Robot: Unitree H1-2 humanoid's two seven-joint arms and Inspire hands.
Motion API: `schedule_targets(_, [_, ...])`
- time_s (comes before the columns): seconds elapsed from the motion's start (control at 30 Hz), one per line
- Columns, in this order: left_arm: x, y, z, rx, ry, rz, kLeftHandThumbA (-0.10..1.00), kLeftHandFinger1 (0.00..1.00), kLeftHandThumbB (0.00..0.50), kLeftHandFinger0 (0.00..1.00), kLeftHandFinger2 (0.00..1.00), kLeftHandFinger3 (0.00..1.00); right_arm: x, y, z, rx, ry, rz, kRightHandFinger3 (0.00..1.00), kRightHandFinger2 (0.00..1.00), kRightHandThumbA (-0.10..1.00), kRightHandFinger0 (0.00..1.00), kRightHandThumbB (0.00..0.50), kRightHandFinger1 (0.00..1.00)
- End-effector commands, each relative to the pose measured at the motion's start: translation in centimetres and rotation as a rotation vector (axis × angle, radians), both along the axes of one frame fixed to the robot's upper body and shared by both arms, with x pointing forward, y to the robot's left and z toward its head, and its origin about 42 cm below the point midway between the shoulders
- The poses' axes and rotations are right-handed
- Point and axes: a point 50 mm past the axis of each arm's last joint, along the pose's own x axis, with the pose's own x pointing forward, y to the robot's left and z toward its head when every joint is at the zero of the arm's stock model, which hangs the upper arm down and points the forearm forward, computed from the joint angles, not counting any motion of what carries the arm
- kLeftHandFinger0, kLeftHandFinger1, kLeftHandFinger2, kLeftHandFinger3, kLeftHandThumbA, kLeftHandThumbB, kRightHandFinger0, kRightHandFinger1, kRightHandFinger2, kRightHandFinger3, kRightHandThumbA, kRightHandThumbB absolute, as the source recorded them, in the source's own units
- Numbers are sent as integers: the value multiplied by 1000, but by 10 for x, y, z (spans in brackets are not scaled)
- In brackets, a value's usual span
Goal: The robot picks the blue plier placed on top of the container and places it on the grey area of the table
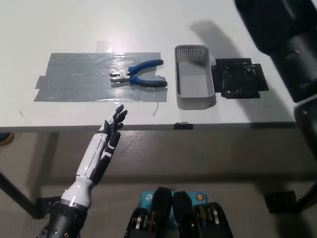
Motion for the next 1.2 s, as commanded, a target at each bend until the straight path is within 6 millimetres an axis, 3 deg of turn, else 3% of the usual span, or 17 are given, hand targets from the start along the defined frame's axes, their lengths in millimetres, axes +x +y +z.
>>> schedule_targets(0.0, [14,4,21,-66,-81,5,1000,1000,50,1000,1000,1000,-146,-98,81,113,-355,192,1000,1000,1000,1000,268,1000])
schedule_targets(0.13, [12,2,14,-87,-33,9,1000,1000,54,1000,1000,1000,-194,-128,36,187,-372,212,1000,1000,1000,1000,255,1000])
schedule_targets(0.17, [12,3,13,-85,-29,12,1000,1000,46,1000,1000,1000,-212,-136,15,227,-383,252,1000,1000,975,1000,235,1000])
schedule_targets(0.2, [11,6,12,-86,-25,15,1000,1000,51,1000,1000,1000,-220,-137,4,241,-381,261,1000,1000,968,1000,240,1000])
schedule_targets(0.23, [10,6,9,-95,-14,15,1000,1000,51,1000,1000,1000,-236,-140,-20,276,-368,273,1000,1000,967,1000,242,1000])
schedule_targets(0.33, [7,8,0,-111,14,22,1000,1000,61,1000,1000,1000,-254,-144,-79,319,-318,272,1000,1000,914,1000,216,1000])
schedule_targets(0.5, [-9,16,-17,-98,55,47,1000,1000,64,1000,1000,1000,-266,-142,-142,388,-165,213,1000,1000,892,1000,216,1000])
schedule_targets(0.6, [-13,16,-23,-101,68,52,1000,1000,59,1000,1000,1000,-275,-139,-161,436,-119,200,1000,1000,897,1000,194,1000])
schedule_targets(0.77, [-30,18,-37,-91,85,55,1000,1000,46,1000,1000,1000,-286,-124,-213,546,-6,189,1000,1000,904,1000,200,1000])
schedule_targets(0.83, [-35,18,-42,-90,98,59,1000,1000,44,1000,1000,1000,-285,-119,-238,592,32,156,1000,1000,942,1000,212,1000])
schedule_targets(0.9, [-39,18,-44,-96,103,55,1000,1000,20,1000,1000,1000,-285,-116,-265,664,97,148,1000,1000,933,1000,179,1000])
schedule_targets(0.93, [-43,17,-47,-103,113,50,1000,1000,18,1000,1000,1000,-288,-113,-287,744,220,128,1000,1000,976,1000,204,1000])
schedule_targets(1.0, [-45,18,-49,-102,115,46,1000,1000,28,1000,1000,1000,-288,-111,-307,806,314,117,1000,1000,1000,1000,177,1000])
schedule_targets(1.03, [-47,18,-50,-108,121,39,1000,1000,33,1000,1000,1000,-287,-110,-326,869,397,97,1000,1000,981,1000,163,1000])
schedule_targets(1.07, [-49,18,-51,-108,123,38,1000,1000,34,1000,1000,1000,-288,-110,-328,877,404,94,1000,1000,976,1000,161,1000])
schedule_targets(1.1, [-49,18,-51,-111,124,39,1000,1000,43,1000,1000,1000,-287,-112,-342,900,429,83,1000,1000,934,1000,124,1000])
schedule_targets(1.17, [-51,17,-51,-111,122,36,1000,1000,30,1000,1000,1000,-290,-115,-355,913,454,68,1000,1000,913,1000,118,1000])
